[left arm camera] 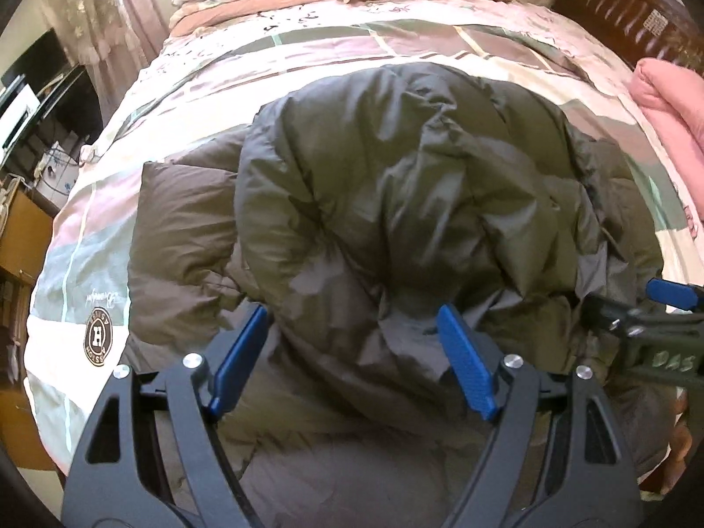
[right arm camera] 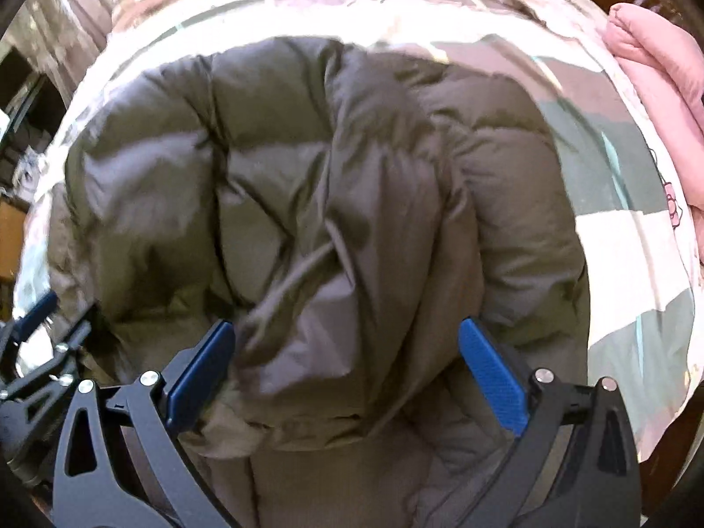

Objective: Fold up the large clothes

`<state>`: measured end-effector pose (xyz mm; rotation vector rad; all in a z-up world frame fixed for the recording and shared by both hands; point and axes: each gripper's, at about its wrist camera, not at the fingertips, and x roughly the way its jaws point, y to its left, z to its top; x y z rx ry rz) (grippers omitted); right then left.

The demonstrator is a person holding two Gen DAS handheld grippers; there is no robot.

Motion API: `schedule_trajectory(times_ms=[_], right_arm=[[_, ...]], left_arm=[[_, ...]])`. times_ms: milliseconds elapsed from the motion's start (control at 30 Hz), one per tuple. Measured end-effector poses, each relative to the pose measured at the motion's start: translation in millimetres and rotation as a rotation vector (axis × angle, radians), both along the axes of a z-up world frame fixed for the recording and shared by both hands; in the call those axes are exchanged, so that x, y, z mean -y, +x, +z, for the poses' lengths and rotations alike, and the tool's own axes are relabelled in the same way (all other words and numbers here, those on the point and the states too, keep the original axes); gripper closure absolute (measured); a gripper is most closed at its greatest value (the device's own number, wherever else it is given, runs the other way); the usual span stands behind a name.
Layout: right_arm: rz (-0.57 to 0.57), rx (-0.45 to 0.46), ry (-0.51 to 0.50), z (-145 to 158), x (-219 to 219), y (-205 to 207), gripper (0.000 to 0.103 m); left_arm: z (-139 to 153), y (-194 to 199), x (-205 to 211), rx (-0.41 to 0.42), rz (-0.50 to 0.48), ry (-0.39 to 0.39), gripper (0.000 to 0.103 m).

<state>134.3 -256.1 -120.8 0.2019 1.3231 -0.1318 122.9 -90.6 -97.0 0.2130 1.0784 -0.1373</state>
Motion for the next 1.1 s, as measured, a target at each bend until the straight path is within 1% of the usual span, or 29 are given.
schedule_trajectory(times_ms=[67,200,433,700,733,900,1000,1100], right_arm=[[-0.001,-0.04,-0.012,-13.7,-1.5,3.8,0.001],[-0.011,-0.069,-0.021,-29.5,0.3,9.3,0.001],[-0.009,-0.076,-0.049,-35.0,-1.7,13.3,0.001],[-0.005,-0.075,-0.055,-39.9,0.6,14.7,0.001],[-0.009,-0.075,-0.057,-37.7,-6.5,5.9,0.001],[-0.005,-0.079,-0.06,-39.9,-9.8,4.8,0.001],[0.001,-0.083,-0.047,-28.3,-13.9,5.8,0.001],[0.003,-0.059,0.003,-13.1,-9.8,-7.8,0.001]], left_arm=[[-3.4,0.3,1.9,0.001,-0.003,0.014,0.023],[-11.8,-0.5,3.5,-0.022,-0.001,0.016,0.023],[-22.4,4.2,5.7,-0.047,-0.001,0.045,0.022],[-25.3,5.8,11.5,-0.04,-0.007,0.077,0.022],[-25.9,6.4,12.3,-0.041,-0.004,0.077,0.022],[-30.2,10.0,12.2,-0.054,0.005,0.083,0.02],[-27.0,12.6,9.3,-0.063,0.015,0.058,0.02],[-18.4,8.0,0.1,-0.057,0.001,0.034,0.02]])
